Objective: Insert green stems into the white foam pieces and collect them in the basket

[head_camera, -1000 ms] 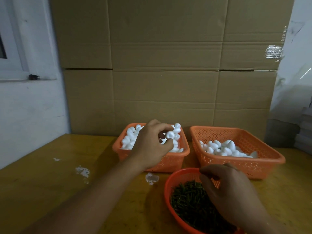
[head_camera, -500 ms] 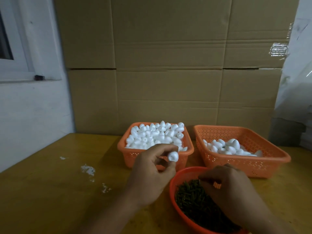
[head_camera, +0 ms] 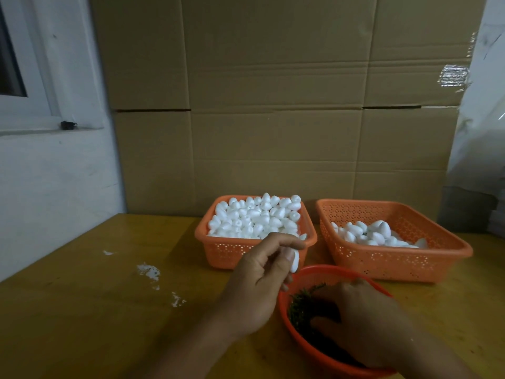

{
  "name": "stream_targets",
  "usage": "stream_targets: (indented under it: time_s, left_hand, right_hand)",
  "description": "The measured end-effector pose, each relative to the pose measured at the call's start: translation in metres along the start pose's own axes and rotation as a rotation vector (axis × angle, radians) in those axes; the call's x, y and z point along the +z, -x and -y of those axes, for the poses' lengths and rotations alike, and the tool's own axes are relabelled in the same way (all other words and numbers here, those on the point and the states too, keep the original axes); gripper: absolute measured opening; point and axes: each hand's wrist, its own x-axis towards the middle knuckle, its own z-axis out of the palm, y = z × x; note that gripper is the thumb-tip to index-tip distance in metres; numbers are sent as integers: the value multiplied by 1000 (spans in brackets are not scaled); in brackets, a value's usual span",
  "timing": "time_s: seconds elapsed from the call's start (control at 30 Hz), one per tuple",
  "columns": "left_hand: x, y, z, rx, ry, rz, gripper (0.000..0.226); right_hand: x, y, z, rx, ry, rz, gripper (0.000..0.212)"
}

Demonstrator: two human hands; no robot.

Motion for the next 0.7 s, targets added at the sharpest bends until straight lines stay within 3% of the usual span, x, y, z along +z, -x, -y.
stream_targets:
  time_s: [0.17, 0.47, 0.7]
  left_hand:
    - [2, -1, 3, -76, 239, 75, 40]
    - [5, -2, 7, -100, 239, -16, 24]
    - [7, -2, 2, -118, 358, -68, 26]
  right_hand:
    - [1, -3, 4, 14, 36, 35, 25]
    - [3, -3, 1, 65, -33, -9, 16]
    - [2, -1, -1, 69, -117, -185, 12]
